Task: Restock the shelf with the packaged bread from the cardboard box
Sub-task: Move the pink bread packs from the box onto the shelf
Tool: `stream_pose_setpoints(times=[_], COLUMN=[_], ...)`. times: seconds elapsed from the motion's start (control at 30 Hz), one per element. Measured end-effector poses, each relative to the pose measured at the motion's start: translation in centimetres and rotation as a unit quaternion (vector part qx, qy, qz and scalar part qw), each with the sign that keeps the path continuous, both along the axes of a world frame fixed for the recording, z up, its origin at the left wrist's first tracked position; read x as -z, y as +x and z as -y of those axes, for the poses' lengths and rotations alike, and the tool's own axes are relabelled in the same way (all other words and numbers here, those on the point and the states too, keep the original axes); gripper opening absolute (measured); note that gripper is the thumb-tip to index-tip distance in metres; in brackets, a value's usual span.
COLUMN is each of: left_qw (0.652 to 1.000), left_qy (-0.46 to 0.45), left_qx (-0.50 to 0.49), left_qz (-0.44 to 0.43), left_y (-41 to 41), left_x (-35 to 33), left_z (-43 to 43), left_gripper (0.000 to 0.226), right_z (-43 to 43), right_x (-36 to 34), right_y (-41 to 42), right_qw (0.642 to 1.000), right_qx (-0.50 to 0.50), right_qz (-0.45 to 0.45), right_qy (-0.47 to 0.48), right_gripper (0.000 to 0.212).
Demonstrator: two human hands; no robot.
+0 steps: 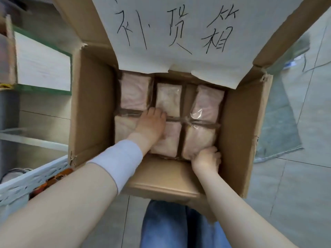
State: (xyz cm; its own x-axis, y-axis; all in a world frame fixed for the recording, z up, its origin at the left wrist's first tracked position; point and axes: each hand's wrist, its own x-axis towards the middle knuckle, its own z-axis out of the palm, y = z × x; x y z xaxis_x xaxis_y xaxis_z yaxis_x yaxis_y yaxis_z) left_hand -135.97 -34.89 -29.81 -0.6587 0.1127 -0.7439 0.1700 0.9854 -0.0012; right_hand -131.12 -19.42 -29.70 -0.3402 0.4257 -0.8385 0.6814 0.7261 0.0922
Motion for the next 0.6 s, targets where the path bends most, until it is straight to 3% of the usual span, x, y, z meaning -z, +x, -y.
stream_pose_setpoints(times=[0.07, 0.13, 0.2, 0.3, 0.43, 0.6], left_qw=[0.999, 1.0, 0.997, 0.974, 0.897, 0.789], left_qy=[-0.001, 0.0, 0.018, 0.077, 0.206, 0.266], left_qx=[0.026, -0.003, -0.076, -0.207, -0.391, -0.55], left_qz=[-0.019, -0.005, 0.025, 0.041, 0.015, -0.058], left_y=[-0.1, 0.1, 0.3, 0.3, 1.4, 4.5], left_x=[-0.5, -1.3, -2.0, -2.6, -2.1, -2.7], left_z=[0.2, 0.5, 1.0, 1.9, 3.0, 3.3], left_gripper=[0.059, 0.065, 0.072, 0.063, 0.051, 0.047], right_z=[-0.5, -1.2, -1.6, -1.6, -0.9, -1.0], right_x=[-1.0, -2.2, -3.1, -3.3, -2.0, -1.6], right_y=[0.0, 0.0, -0.3, -1.0, -0.9, 0.0], right_qw=[1.0, 0.999, 0.997, 0.997, 0.995, 0.984], right_qx=[-0.001, -0.019, -0.023, 0.005, -0.001, 0.098], right_qz=[-0.012, -0.031, -0.044, -0.029, 0.014, -0.043], right_qy=[-0.013, -0.033, -0.051, -0.078, -0.103, -0.139], right_gripper=[0.062, 0.055, 0.053, 0.067, 0.073, 0.062])
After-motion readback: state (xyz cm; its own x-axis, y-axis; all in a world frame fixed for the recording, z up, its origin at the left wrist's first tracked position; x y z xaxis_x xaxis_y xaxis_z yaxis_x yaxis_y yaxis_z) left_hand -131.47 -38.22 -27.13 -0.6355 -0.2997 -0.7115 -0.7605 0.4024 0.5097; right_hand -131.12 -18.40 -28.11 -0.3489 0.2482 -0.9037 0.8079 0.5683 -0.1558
